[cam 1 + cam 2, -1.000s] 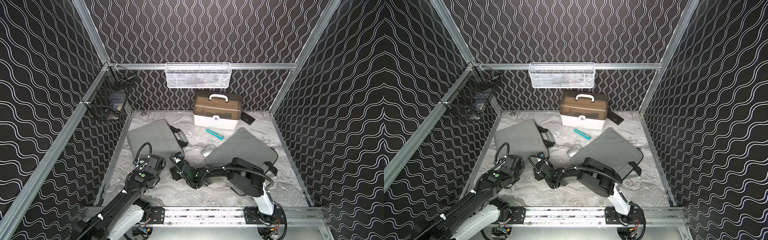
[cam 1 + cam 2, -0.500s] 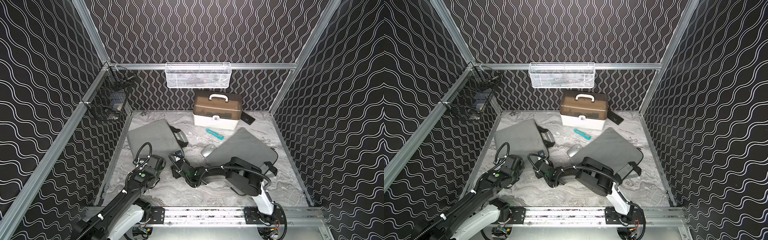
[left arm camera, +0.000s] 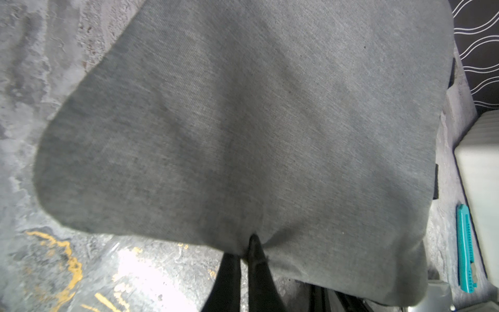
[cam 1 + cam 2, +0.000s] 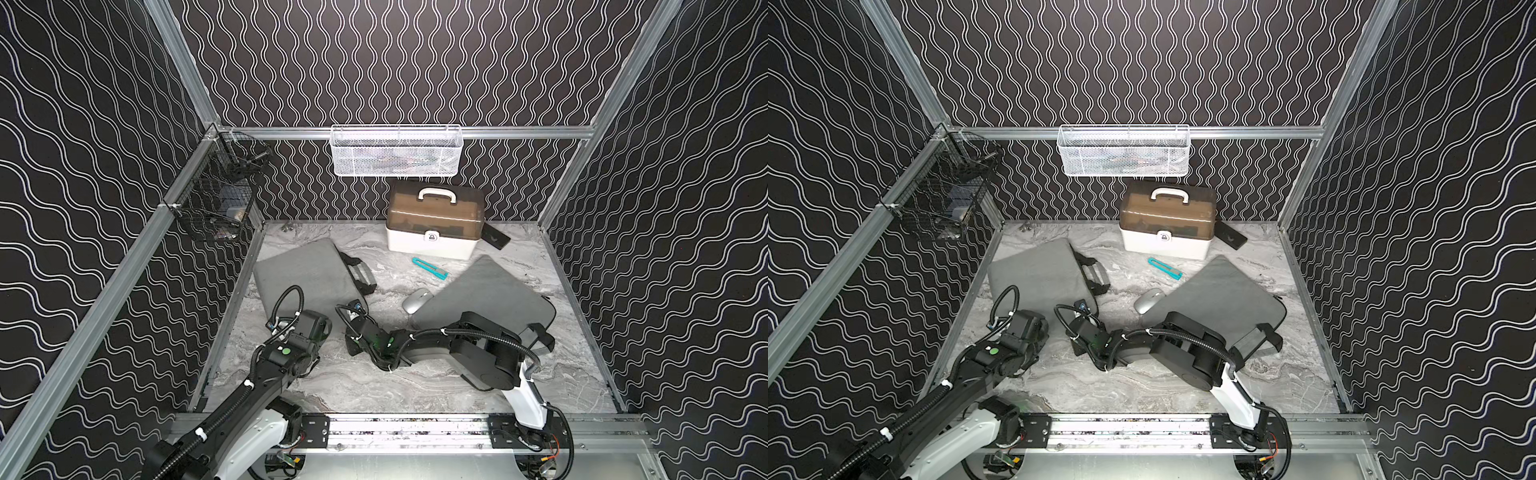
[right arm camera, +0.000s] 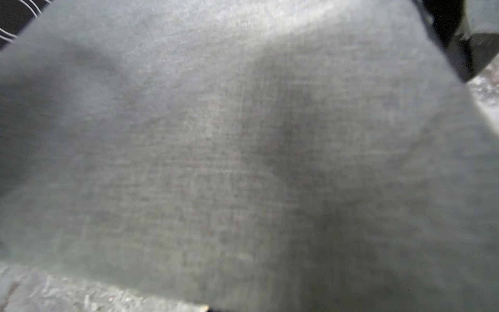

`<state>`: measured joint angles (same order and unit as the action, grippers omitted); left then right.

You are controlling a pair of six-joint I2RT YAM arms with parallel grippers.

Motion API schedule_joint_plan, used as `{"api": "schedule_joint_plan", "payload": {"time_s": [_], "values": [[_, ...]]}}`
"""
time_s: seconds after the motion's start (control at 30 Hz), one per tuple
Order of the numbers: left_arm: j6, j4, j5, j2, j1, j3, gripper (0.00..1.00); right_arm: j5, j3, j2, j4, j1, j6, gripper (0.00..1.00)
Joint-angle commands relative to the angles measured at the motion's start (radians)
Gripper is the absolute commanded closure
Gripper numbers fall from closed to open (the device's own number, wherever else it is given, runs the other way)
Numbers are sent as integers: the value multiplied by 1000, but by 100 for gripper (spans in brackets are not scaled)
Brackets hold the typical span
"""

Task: Put the mouse into the laptop bag
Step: Zip the zipper on the zippered laptop bag.

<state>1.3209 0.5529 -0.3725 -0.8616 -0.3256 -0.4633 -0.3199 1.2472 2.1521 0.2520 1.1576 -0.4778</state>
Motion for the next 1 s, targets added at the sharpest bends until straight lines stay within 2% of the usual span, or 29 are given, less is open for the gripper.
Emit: {"api": "schedule_joint_plan", "payload": {"time_s": [0.0,0.27,0.43,0.53,0.73,0.83,0.97], "values": [[3,30,-65,-6,2,4,94,7,-36,-20,-68,-1,-17,100],[-4,147,-152,65,18,10,96,10,-161,-60,-54,-40,-59,100],[-68,145,-131,98,76,26,97,12,-207,-104,-49,-43,-61,100],[-129,129,-107,77,148,22,97,19,-224,-123,-54,-27,-64,100],[-302,21,54,-42,392,-12,98,18,-231,-134,-53,37,-107,100],[-353,-16,128,-126,497,-38,100,31,-185,-78,-55,69,-109,100],[-387,-36,182,-192,590,-58,100,68,-82,-12,-67,79,-90,100]]}}
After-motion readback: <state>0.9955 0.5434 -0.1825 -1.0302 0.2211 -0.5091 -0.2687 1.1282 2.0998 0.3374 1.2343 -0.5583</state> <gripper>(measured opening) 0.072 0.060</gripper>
